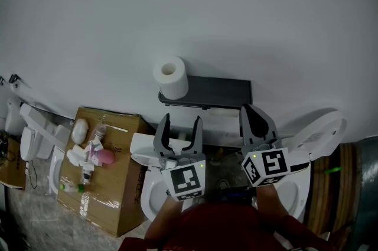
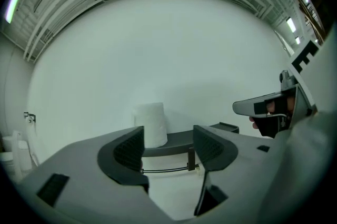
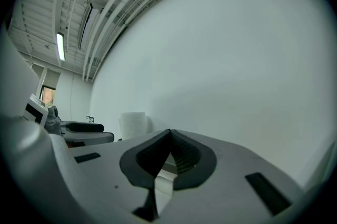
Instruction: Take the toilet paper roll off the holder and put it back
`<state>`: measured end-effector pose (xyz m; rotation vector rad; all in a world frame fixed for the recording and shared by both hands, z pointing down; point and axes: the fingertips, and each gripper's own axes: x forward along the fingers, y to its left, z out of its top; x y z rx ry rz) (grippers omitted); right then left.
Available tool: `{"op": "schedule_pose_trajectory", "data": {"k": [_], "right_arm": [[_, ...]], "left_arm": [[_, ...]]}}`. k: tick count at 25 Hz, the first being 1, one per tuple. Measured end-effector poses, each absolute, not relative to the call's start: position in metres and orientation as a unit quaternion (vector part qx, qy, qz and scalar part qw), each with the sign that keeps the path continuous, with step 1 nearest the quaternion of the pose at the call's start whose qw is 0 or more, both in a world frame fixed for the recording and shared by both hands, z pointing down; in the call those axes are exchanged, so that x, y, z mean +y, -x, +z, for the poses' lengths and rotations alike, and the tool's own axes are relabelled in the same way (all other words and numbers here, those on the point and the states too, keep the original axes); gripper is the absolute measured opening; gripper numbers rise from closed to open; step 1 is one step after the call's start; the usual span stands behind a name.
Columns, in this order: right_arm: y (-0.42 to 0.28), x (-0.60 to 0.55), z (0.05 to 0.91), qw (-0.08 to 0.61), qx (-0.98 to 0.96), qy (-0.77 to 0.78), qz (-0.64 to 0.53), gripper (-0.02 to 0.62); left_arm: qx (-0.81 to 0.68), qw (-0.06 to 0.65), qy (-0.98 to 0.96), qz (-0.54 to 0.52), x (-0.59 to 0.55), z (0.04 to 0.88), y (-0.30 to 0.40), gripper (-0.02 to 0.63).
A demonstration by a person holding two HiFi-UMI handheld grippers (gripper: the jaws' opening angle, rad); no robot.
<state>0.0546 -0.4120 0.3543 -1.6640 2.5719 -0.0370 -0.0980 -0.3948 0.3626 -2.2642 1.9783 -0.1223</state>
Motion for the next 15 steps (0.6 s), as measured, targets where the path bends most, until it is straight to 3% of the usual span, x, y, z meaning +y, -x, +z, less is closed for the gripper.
{"op": "schedule_pose_trajectory", "data": {"k": [2,6,15], "right_arm": [[-0.054,-0.412,0.353,0.043,0.841,0.539,-0.011,0.009],[-0.054,-0.408,0.351,0.045,0.842,0.538,-0.01,0.009],[-0.048,-0.405,0.348,0.026,0.846,0.533,0.011,0.009]], "left_arm": [[0.663,0.064,0.746,-0.015,-0.394,0.355,0.1,0.195],[0.651,0.048,0.757,0.029,-0.393,0.344,0.098,0.017],[0.647,0.044,0.761,0.028,-0.394,0.343,0.096,0.015]]}}
